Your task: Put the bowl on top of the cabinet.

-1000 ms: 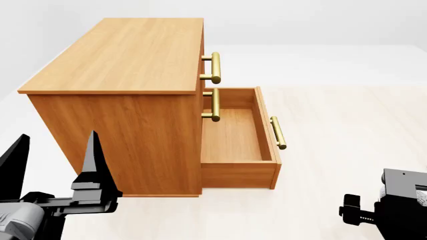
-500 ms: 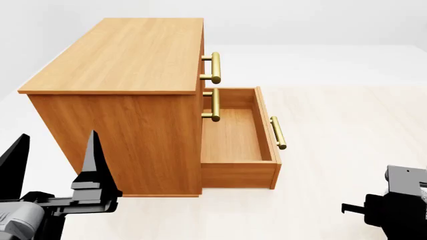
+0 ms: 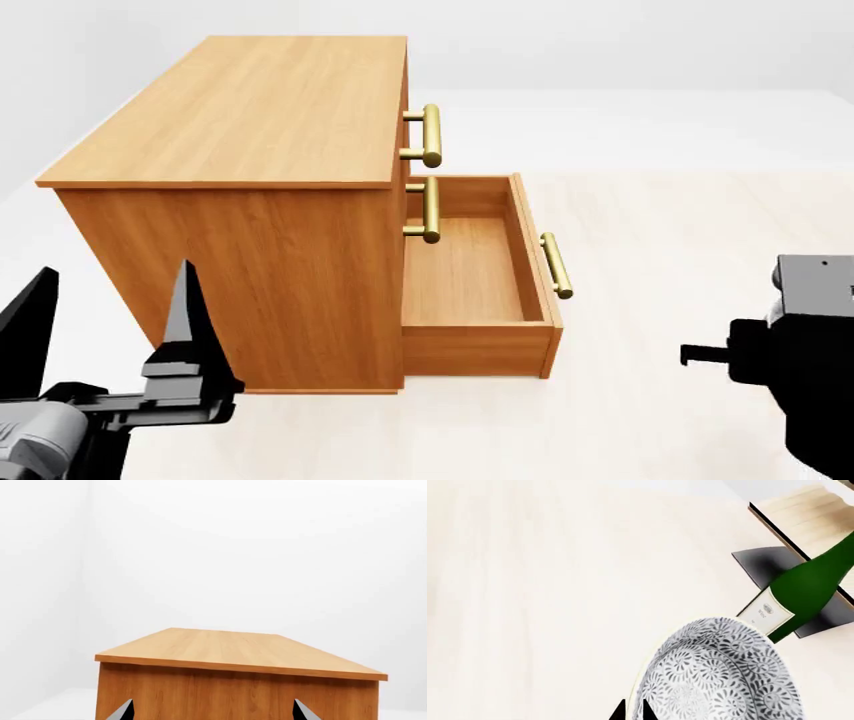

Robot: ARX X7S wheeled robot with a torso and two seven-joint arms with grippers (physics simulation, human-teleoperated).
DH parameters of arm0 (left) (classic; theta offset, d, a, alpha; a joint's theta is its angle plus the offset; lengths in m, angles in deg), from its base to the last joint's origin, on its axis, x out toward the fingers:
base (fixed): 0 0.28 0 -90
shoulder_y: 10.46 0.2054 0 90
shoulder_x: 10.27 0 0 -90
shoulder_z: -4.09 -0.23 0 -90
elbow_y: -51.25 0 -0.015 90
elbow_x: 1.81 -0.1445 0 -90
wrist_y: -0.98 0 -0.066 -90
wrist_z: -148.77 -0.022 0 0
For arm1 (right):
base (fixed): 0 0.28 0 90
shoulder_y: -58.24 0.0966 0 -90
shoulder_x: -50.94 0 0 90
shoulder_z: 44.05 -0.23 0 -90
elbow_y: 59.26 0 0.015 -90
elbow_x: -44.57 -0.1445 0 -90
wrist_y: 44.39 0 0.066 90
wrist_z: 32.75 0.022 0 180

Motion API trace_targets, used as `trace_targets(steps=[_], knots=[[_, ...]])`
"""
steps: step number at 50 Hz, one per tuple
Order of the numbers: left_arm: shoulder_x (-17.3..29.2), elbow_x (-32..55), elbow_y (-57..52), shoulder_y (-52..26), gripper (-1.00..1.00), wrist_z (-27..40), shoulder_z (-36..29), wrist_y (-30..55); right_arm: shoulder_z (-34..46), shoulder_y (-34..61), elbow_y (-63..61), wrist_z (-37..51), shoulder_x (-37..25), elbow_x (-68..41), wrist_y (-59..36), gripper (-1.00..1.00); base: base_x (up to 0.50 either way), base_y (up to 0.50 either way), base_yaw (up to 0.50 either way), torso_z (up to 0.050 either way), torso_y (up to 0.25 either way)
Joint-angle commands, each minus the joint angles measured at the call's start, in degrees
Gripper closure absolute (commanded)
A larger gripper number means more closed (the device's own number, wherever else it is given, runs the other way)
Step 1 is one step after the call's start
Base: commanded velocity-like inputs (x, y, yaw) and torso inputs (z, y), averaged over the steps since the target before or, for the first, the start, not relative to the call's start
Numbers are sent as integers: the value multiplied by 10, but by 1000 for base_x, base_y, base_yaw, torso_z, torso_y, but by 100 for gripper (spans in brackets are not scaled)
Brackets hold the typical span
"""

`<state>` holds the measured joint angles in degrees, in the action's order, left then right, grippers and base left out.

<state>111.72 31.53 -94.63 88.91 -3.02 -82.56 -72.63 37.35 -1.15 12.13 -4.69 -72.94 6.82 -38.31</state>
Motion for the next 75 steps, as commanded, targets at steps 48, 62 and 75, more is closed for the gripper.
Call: trace_targets(steps=[48, 62, 75], knots=[[17, 7, 1, 1, -100, 14, -12, -11, 554, 718, 625, -179, 240, 65, 169, 100, 0, 0, 0, 0, 0], [18, 3, 5, 1, -100, 16, -17, -16, 610, 778, 758, -244, 338, 62, 246, 100, 0, 0, 0, 0, 1], [21, 5, 3, 8, -100, 20, -16, -21, 808, 800, 708, -166, 339, -197, 288, 100, 0, 0, 0, 0, 0]])
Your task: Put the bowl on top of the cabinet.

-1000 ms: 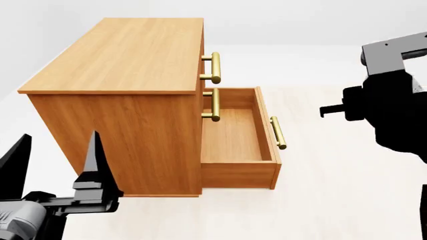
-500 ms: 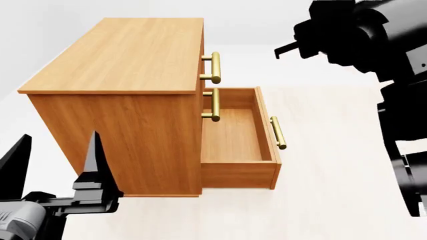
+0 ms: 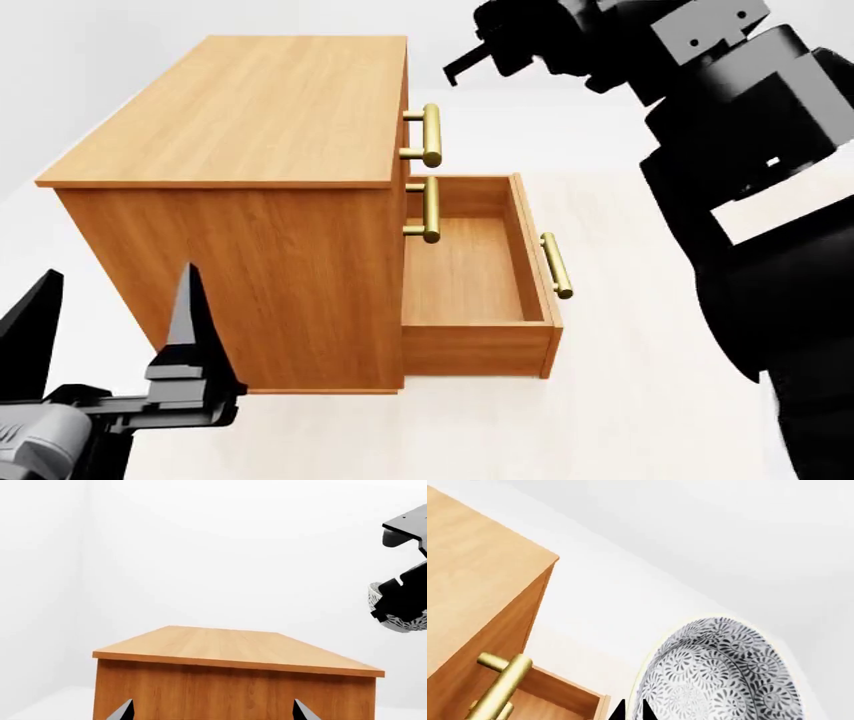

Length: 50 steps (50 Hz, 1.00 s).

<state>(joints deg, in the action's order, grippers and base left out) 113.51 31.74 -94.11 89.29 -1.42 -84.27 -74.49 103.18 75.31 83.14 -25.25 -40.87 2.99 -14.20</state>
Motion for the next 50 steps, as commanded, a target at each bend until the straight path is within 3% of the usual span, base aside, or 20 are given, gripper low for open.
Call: trace_targets(steps=[1, 6, 11, 50], knots=[[4, 3, -3, 5, -100, 4, 2, -3, 176, 42, -3, 47, 18, -191, 56, 100, 0, 0, 0, 0, 0], [7, 8, -3, 7, -100, 5, 6, -6, 274, 68, -22, 72, 18, -308, 93, 100, 0, 0, 0, 0, 2], [8, 13, 1, 4, -100, 7, 9, -8, 309, 80, -45, 76, 18, -356, 115, 100, 0, 0, 0, 0, 0], [22, 27, -5, 12, -100, 19, 15, -19, 327, 98, -140, 102, 18, -480, 202, 100, 0, 0, 0, 0, 1]])
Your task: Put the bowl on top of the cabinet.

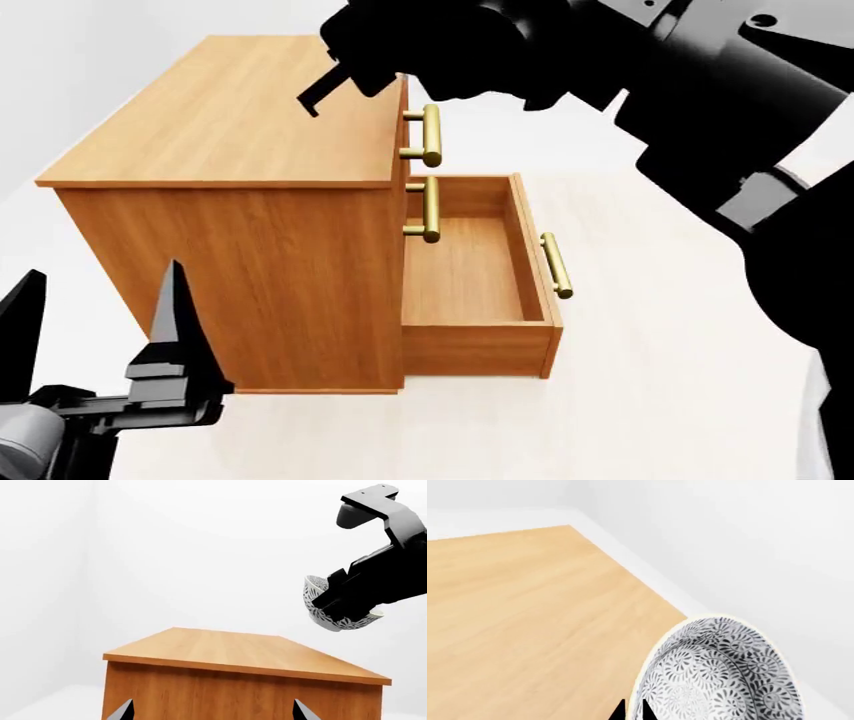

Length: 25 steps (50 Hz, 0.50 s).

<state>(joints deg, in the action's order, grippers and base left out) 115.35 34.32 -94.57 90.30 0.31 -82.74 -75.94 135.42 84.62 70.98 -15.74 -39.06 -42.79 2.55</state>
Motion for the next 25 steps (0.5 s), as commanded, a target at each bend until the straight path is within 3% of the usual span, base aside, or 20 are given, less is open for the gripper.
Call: trace_targets(steps=[1, 25], knots=[[4, 5, -2, 2, -100, 3, 2, -3, 4, 4, -21, 5, 0, -25, 41, 100, 0, 0, 0, 0, 0], [13, 16, 0, 4, -100, 10, 7, -11, 6, -4, -60, -1, 0, -54, 88, 100, 0, 0, 0, 0, 0]])
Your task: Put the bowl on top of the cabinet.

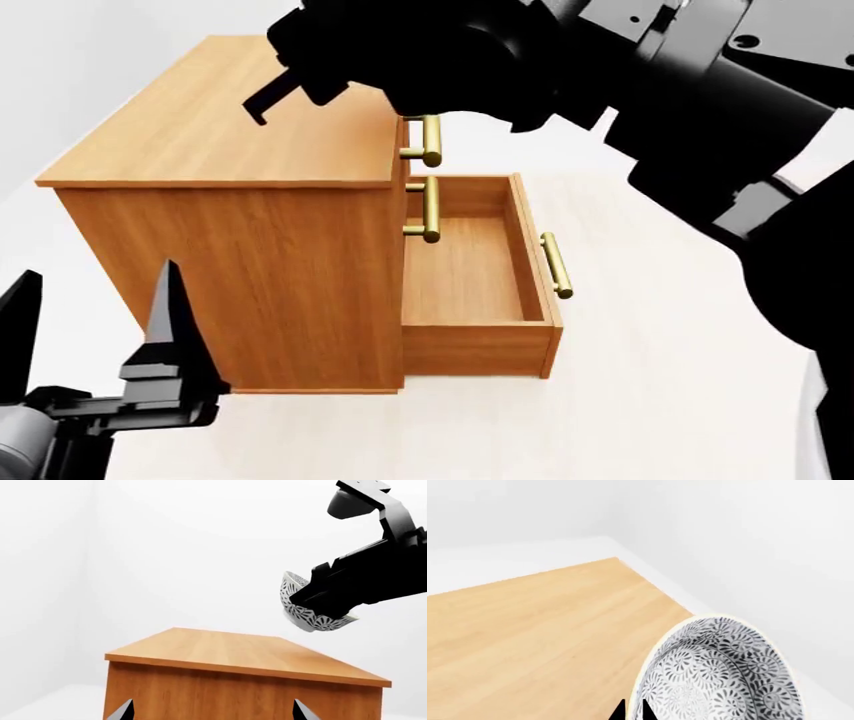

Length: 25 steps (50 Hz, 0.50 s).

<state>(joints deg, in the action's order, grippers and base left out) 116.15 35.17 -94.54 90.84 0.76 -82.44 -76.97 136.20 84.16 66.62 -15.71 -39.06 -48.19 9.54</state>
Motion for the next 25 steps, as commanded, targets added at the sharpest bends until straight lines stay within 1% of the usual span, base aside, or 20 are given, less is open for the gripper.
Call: trace_targets(steps=[1, 25], knots=[[6, 10, 1, -4, -100, 6, 4, 0, -1, 0, -17, -1, 0, -1, 18, 100, 0, 0, 0, 0, 0], [9, 3, 2, 0, -100, 9, -4, -8, 1, 5, -67, 4, 0, -45, 39, 100, 0, 0, 0, 0, 0]])
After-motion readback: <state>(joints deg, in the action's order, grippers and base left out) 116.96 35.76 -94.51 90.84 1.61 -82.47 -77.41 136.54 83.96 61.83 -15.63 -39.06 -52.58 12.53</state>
